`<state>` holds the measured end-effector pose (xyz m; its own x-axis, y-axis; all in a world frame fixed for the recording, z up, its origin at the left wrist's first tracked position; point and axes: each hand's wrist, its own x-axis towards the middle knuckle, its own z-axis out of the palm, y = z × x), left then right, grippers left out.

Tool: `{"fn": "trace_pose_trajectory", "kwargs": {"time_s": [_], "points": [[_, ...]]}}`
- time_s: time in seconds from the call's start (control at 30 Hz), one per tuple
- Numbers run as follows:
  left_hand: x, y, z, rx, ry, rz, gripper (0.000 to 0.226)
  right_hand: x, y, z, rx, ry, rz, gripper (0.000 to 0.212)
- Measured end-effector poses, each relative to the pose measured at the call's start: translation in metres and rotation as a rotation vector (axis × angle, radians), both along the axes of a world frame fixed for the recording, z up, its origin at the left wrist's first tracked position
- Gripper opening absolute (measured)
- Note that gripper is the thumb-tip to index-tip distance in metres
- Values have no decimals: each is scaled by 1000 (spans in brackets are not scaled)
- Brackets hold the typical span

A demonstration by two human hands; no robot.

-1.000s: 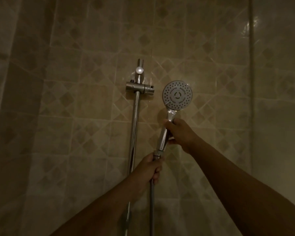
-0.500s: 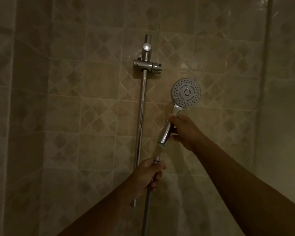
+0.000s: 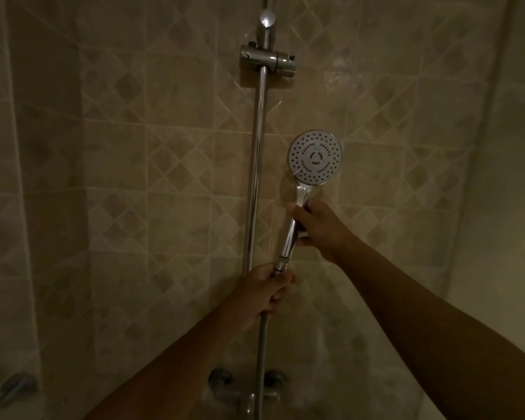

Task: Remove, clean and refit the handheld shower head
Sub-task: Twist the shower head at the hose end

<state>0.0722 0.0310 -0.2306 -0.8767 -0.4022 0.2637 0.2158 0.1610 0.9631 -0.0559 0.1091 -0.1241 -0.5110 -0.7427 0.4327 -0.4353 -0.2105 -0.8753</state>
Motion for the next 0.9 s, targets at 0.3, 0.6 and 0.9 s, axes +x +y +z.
{"fn": "trace_pose_trajectory", "kwargs": {"time_s": [0.3, 0.6, 0.9], "points": [[-3, 19, -43, -44, -62, 232, 19, -3, 5, -48, 24, -36, 7, 24], [36, 28, -97, 460, 45, -208, 22, 8, 20, -110, -5, -344, 320, 18], [57, 37, -140, 425, -46, -137, 24, 16, 16, -164, 80, -439, 350, 18]]}}
